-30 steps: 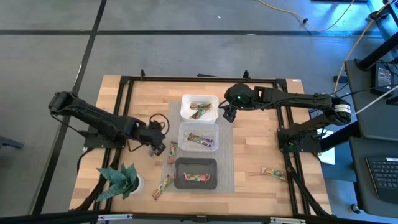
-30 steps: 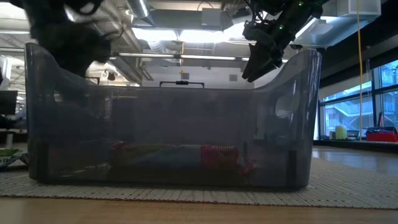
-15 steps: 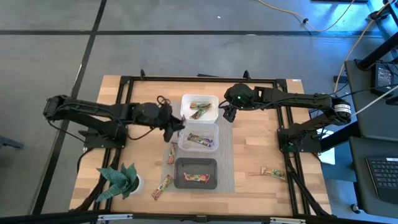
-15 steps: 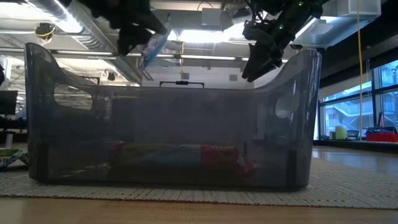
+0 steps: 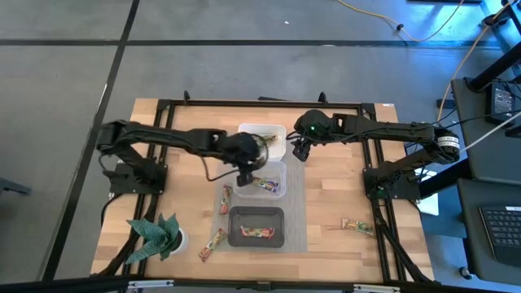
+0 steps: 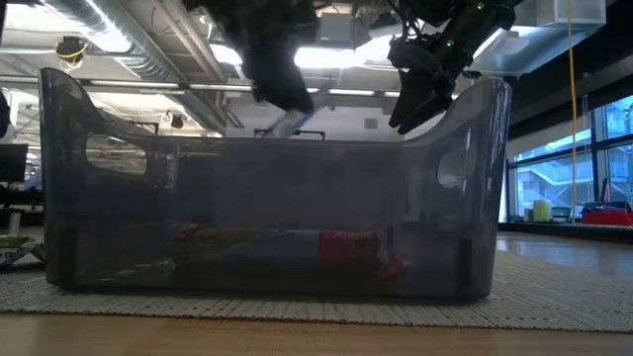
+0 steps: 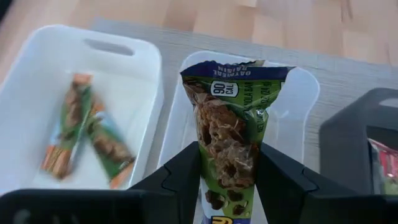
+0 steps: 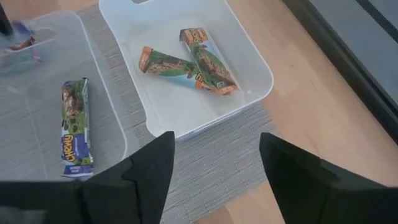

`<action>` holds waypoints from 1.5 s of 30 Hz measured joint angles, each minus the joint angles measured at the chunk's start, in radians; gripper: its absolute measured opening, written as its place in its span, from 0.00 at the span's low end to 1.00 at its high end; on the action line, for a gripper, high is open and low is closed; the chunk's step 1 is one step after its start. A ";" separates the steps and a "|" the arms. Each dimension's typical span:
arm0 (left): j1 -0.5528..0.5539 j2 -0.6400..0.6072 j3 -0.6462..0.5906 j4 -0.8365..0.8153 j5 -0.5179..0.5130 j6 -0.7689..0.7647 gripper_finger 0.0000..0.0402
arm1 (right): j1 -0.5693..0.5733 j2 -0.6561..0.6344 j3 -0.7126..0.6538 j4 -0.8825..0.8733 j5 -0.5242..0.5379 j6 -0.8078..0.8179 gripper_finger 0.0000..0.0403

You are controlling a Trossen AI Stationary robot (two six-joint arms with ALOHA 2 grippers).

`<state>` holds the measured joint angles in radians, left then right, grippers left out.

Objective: Pick and place Granola Bars by type
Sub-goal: Put the blue granola bar into the transparent bin, then put the yellow granola bar into the white bin

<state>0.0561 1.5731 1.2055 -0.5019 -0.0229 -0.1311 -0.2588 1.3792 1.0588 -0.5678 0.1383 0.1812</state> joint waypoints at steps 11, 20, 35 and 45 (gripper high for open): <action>-0.001 0.221 0.067 0.000 0.068 0.079 0.33 | 0.000 0.000 0.000 0.011 0.000 0.000 0.59; -0.001 0.283 0.067 0.005 0.067 0.059 0.33 | 0.000 0.000 0.000 0.005 -0.001 -0.001 0.59; -0.003 0.283 0.067 0.009 0.068 0.062 0.38 | 0.002 -0.003 0.052 -0.110 -0.257 0.239 0.59; 0.000 0.261 0.067 0.015 0.066 0.077 0.58 | 0.173 -0.007 0.053 -0.553 -0.285 0.754 0.59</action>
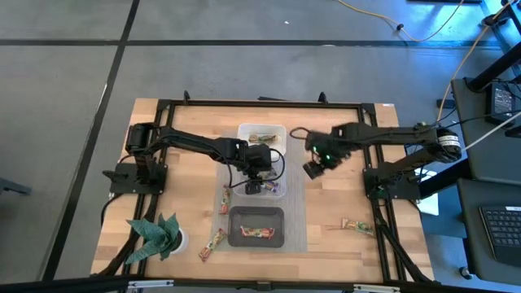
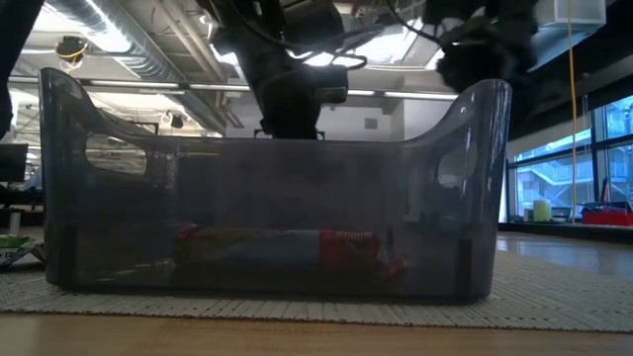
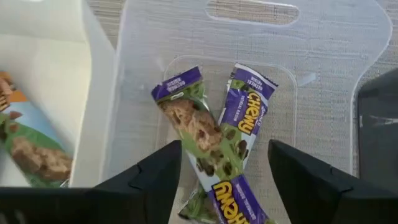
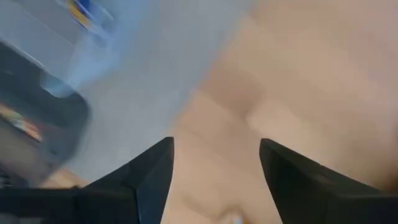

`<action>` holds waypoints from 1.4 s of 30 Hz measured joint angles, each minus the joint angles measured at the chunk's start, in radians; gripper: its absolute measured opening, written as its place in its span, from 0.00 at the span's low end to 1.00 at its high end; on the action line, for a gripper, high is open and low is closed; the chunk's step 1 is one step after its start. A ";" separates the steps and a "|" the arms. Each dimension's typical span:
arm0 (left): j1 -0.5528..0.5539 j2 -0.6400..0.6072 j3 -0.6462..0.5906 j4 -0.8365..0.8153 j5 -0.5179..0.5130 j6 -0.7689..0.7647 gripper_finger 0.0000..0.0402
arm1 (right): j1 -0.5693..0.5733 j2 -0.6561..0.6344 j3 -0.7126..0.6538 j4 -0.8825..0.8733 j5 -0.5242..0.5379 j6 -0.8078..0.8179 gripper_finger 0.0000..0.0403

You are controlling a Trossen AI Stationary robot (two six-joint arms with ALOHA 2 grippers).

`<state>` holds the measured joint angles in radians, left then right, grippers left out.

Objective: Pick and place Granola Bars by type
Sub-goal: Put the yellow granola bar into the white bin

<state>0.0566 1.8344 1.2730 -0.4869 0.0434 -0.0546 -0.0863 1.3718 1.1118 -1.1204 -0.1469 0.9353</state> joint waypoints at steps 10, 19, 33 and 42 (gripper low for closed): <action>0.004 -0.096 0.000 0.003 0.000 0.035 0.58 | 0.375 -0.001 0.000 -0.142 0.016 0.054 0.59; 0.002 -0.110 0.000 0.016 0.000 0.036 0.58 | 0.691 -0.001 -0.068 -0.162 0.100 0.060 0.59; -0.004 -0.110 0.000 0.017 0.001 0.042 0.58 | 0.869 -0.001 -0.293 0.073 0.101 0.125 0.59; -0.004 -0.110 0.000 0.019 0.000 0.041 0.58 | 0.877 -0.001 -0.433 0.293 0.074 0.104 0.59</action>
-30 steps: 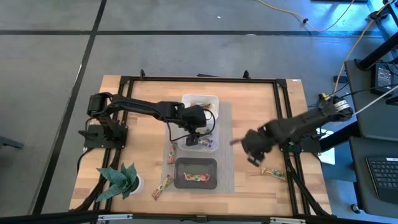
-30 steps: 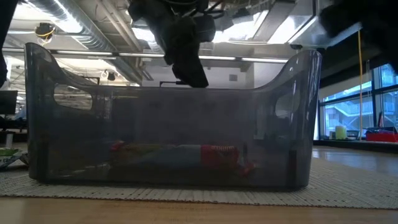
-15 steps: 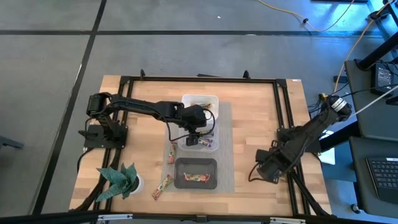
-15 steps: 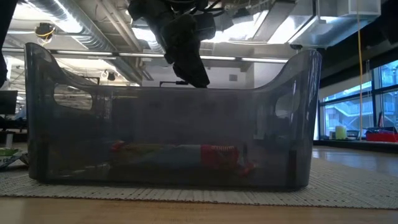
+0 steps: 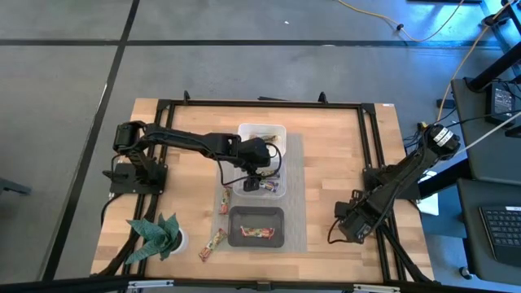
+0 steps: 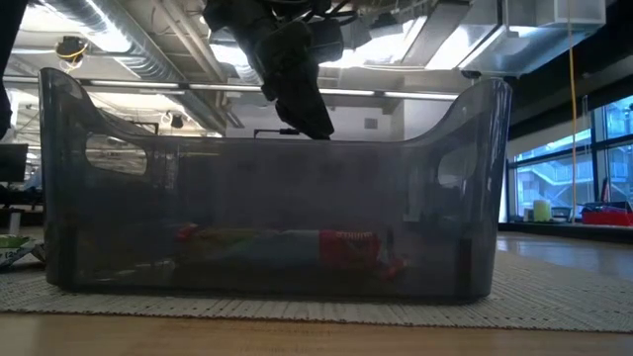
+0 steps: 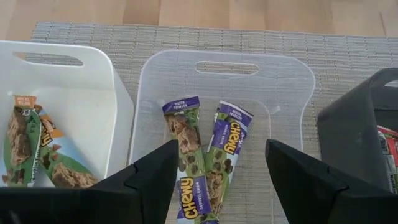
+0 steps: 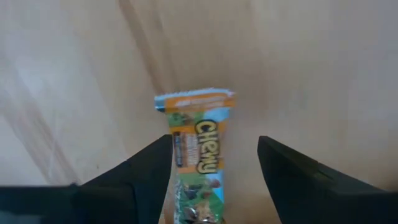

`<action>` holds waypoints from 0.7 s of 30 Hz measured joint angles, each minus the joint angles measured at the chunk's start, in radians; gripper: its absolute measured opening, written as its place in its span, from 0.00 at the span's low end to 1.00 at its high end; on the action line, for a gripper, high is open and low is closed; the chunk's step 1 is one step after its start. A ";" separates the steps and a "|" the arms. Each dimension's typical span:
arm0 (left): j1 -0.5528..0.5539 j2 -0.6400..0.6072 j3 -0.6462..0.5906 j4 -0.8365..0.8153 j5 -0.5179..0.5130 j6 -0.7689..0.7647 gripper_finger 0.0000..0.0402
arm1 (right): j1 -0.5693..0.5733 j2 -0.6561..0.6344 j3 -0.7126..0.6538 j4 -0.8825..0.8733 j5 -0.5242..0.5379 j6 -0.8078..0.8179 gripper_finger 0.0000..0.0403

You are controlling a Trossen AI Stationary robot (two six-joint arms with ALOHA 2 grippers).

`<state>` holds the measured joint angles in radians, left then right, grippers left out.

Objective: Pick and place Granola Bars by type
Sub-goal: Put the yellow granola bar into the white bin

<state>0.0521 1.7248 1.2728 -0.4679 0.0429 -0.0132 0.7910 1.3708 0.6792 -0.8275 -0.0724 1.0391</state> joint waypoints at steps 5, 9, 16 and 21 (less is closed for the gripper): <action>0.000 0.000 0.000 0.000 -0.001 -0.002 0.58 | 0.000 0.000 -0.053 0.079 -0.035 0.004 0.59; 0.000 0.000 0.000 0.001 -0.001 -0.003 0.58 | 0.000 0.000 -0.086 0.124 -0.035 0.010 0.59; 0.000 0.000 0.000 0.002 -0.002 -0.025 0.59 | 0.000 -0.001 -0.094 0.142 -0.030 0.084 0.59; 0.000 0.000 0.000 0.029 -0.002 -0.026 0.59 | 0.000 -0.001 -0.095 0.144 -0.018 0.082 0.59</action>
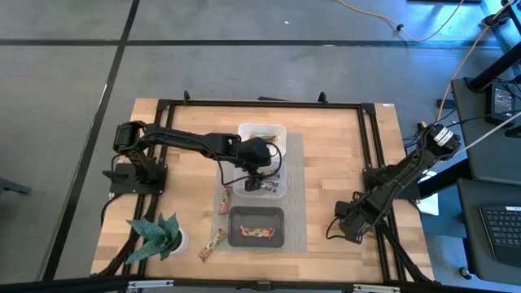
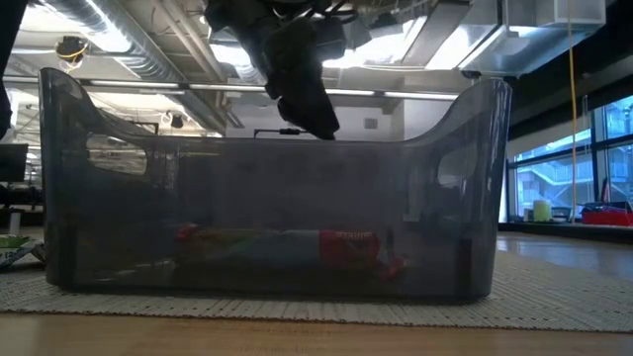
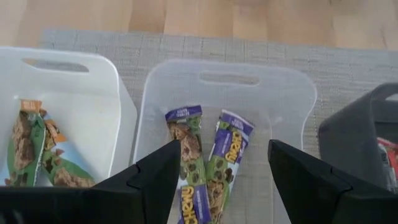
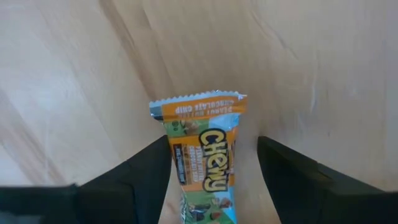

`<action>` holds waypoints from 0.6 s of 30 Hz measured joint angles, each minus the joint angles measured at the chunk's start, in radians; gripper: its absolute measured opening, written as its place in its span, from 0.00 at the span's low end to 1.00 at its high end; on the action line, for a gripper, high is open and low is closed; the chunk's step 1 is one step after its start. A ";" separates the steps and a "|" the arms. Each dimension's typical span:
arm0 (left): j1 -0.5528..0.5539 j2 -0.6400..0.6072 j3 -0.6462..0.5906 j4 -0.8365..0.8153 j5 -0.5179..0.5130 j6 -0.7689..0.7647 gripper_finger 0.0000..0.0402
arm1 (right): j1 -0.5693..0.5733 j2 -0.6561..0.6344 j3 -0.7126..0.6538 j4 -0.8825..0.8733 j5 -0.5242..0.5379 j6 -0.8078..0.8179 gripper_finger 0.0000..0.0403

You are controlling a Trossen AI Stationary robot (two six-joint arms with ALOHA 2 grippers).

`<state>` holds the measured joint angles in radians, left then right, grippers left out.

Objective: Pick and place Granola Bars by type
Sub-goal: Put the yellow granola bar into the white bin

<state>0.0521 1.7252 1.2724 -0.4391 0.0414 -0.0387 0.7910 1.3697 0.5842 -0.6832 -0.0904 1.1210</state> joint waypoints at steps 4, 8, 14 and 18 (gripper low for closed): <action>0.000 0.000 0.000 0.030 0.000 -0.001 0.59 | 0.001 0.000 0.000 -0.010 0.018 0.000 0.59; 0.000 0.000 0.000 0.043 0.000 -0.003 0.59 | 0.001 0.000 0.000 -0.015 0.022 -0.001 0.59; 0.000 0.000 0.000 0.047 0.000 -0.003 0.59 | 0.001 0.001 0.000 -0.017 0.025 -0.004 0.59; 0.000 0.000 0.000 0.047 0.000 -0.004 0.59 | 0.000 0.001 0.000 -0.019 0.025 -0.007 0.56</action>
<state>0.0521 1.7252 1.2724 -0.3917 0.0418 -0.0425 0.7910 1.3708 0.5842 -0.7018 -0.0654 1.1140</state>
